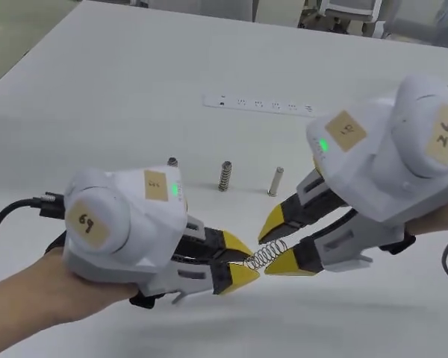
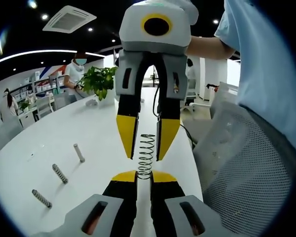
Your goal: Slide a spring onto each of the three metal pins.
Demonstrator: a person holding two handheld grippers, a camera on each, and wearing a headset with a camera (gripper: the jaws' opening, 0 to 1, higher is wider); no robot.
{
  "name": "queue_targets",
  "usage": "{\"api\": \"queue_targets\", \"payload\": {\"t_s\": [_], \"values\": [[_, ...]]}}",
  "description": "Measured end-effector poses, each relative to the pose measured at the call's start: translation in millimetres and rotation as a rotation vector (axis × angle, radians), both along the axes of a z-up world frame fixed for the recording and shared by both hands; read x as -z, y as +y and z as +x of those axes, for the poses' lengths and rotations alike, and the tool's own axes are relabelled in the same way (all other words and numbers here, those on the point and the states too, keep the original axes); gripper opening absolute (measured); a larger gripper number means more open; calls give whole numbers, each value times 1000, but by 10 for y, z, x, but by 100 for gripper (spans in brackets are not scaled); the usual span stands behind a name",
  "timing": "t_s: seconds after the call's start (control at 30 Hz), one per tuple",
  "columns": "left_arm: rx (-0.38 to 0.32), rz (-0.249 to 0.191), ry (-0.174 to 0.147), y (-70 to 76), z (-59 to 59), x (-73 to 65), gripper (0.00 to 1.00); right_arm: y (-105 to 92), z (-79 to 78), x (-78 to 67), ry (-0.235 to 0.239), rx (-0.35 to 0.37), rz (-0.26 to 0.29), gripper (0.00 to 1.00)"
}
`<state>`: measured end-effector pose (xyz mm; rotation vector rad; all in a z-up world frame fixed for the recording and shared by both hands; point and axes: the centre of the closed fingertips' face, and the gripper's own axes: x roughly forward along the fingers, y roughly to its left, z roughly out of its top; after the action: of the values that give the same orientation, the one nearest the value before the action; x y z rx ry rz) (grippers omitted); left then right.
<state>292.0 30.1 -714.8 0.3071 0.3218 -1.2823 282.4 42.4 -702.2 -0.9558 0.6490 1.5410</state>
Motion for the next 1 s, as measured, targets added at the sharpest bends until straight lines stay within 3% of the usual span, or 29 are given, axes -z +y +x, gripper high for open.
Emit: {"api": "queue_targets", "payload": {"t_s": [0.73, 1.0], "values": [[0, -16, 2, -22, -5, -28, 1, 12, -14, 25, 22, 12, 9, 8], [3, -14, -15, -36, 0, -29, 2, 0, -14, 20, 24, 18, 2, 8]]}}
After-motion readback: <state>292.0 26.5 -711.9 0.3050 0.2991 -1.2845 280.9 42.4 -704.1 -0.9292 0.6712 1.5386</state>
